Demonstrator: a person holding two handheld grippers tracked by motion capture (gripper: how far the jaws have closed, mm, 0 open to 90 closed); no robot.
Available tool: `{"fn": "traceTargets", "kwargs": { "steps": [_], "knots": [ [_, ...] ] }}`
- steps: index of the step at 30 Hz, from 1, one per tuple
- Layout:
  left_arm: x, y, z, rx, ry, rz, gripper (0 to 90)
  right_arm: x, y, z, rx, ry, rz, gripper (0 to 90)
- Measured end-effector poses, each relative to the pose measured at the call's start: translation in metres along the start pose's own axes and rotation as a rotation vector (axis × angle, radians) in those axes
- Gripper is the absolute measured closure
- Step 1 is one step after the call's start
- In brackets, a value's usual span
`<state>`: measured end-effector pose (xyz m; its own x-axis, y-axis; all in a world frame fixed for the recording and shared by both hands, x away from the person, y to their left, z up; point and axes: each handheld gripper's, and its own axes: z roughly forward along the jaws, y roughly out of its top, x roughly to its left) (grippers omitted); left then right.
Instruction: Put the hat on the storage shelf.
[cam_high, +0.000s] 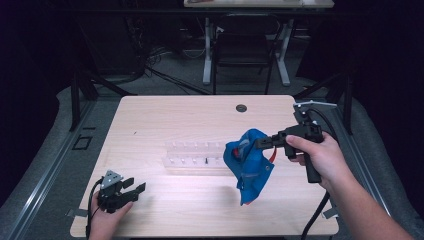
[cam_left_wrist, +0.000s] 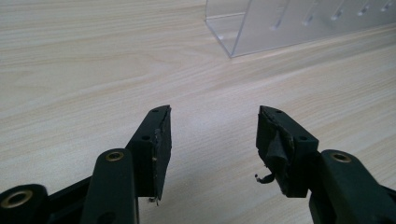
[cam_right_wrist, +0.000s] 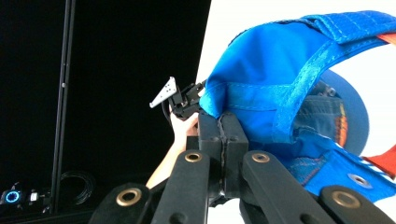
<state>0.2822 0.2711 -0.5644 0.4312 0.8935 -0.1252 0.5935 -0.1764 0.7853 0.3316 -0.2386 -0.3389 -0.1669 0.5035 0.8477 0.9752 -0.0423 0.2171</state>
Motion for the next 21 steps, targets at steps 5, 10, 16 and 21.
{"fn": "traceTargets", "kwargs": {
  "steps": [5,10,16,21],
  "knots": [
    [0.000,0.000,0.000,0.008,-0.002,0.002,46.0,0.004,0.006,-0.001,-0.028,0.017,0.007,90.0],
    [-0.001,0.000,0.000,0.004,-0.002,0.004,46.0,0.008,0.013,-0.004,-0.043,0.028,0.011,90.0],
    [-0.001,0.000,0.001,0.004,-0.005,0.007,46.0,0.021,0.024,-0.004,-0.078,0.053,-0.002,90.0],
    [-0.002,0.000,0.001,0.003,-0.006,0.008,46.0,0.027,0.031,0.001,-0.084,0.063,-0.003,90.0]
  ]
}}
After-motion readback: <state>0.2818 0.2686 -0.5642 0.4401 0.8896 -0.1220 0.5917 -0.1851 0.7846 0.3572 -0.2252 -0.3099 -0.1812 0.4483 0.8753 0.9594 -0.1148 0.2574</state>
